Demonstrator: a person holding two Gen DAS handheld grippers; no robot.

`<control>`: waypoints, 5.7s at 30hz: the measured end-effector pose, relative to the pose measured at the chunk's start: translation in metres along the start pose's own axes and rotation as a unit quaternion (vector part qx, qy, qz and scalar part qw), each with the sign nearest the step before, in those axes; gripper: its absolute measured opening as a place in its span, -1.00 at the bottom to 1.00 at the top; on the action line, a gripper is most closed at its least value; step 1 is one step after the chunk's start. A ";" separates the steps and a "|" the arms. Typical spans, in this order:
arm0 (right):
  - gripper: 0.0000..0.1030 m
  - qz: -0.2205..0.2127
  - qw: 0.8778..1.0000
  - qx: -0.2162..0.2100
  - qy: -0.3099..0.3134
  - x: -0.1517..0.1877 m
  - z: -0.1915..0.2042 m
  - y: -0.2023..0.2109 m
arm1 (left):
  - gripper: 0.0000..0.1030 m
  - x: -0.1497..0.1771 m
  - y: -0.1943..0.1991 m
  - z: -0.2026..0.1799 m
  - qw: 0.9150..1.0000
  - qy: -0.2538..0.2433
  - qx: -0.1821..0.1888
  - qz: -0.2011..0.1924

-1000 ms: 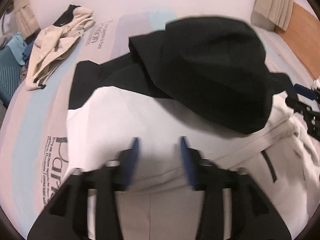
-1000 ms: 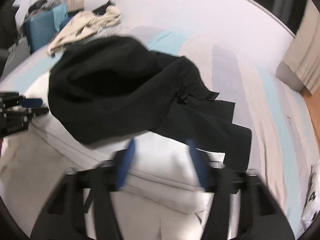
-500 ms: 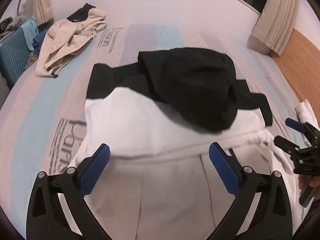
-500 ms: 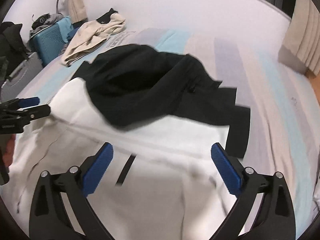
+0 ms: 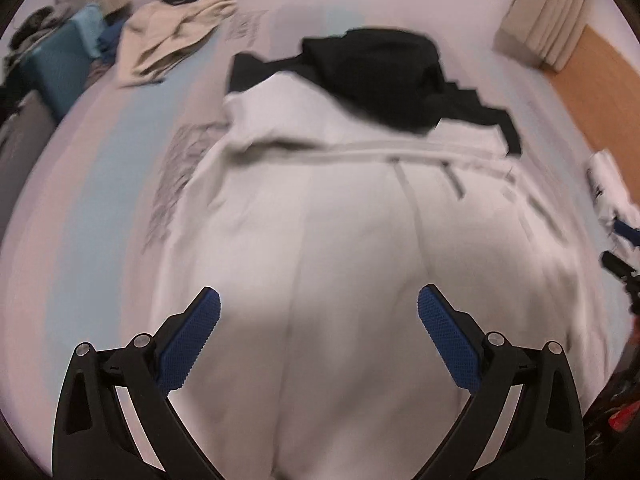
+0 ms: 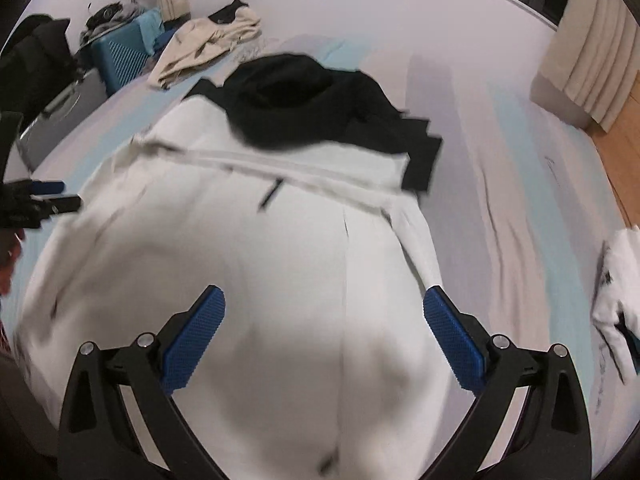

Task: Fold large clothes
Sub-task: 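Move both open tools down to the white jacket hem, then close both tools on the white hem edge, then lift the held hem with both tools and carry it toward the black collar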

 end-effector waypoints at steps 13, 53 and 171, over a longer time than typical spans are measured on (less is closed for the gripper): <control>0.85 0.090 0.995 0.006 -0.042 0.142 -0.038 0.040 | 0.89 0.124 0.027 0.062 0.997 0.066 -0.021 0.045; 0.65 0.175 0.970 -0.037 -0.167 0.219 -0.037 -0.014 | 0.89 0.199 0.007 0.108 0.989 0.106 0.026 0.101; -0.84 0.301 0.942 -0.058 -0.136 0.063 0.007 0.060 | -0.94 0.088 0.091 0.053 0.974 0.089 0.004 0.209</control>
Point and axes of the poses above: each gripper's, at about its wrist camera, not at the fingertips, and y roughly against the way its jaws point, z to its left, x to its underside, the point moved 1 cm from there along -y, roughly the way its jaws point
